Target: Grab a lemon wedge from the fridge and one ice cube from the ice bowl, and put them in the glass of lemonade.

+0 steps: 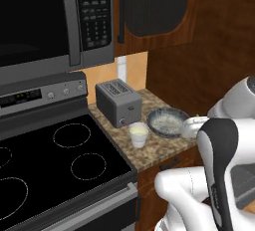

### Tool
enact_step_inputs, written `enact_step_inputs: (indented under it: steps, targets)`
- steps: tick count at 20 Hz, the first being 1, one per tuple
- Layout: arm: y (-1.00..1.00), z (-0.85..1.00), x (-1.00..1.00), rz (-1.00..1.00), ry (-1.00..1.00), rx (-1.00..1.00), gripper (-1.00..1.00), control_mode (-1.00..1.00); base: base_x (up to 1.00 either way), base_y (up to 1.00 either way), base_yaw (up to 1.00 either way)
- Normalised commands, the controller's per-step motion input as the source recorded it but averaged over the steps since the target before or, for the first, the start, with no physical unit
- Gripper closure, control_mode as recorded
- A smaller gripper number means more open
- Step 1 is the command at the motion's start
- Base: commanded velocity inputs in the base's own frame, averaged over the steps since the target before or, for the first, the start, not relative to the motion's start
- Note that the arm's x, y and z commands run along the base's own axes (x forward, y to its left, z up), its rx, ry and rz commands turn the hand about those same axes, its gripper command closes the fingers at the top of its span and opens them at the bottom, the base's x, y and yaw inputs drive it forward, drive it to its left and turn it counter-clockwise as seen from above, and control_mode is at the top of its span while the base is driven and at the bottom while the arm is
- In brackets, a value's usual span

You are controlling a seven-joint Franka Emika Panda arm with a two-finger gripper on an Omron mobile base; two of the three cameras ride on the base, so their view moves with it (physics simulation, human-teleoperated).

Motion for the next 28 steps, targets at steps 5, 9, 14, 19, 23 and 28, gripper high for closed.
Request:
enact_step_inputs:
  steps: [5,9,14,19,23,28]
  targets:
    - [0.47,-0.36,0.55,0.00,0.02,0.00,1.00,-1.00,0.00,0.00,0.00]
    - [0.39,-0.32,0.56,0.00,0.01,-0.03,1.00,-1.00,0.00,0.00,0.00]
    - [0.32,-0.31,0.42,0.00,0.00,-0.15,1.00,-1.00,0.00,0.00,0.00]
    - [0.06,-0.02,0.18,0.01,0.00,-0.06,1.00,-1.00,0.00,0.00,0.00]
    - [-0.07,0.27,-0.07,0.20,0.14,-0.20,1.00,-1.00,0.00,0.00,0.00]
    - [-0.17,0.17,0.00,0.40,0.38,-0.40,1.00,-1.00,0.00,0.00,0.00]
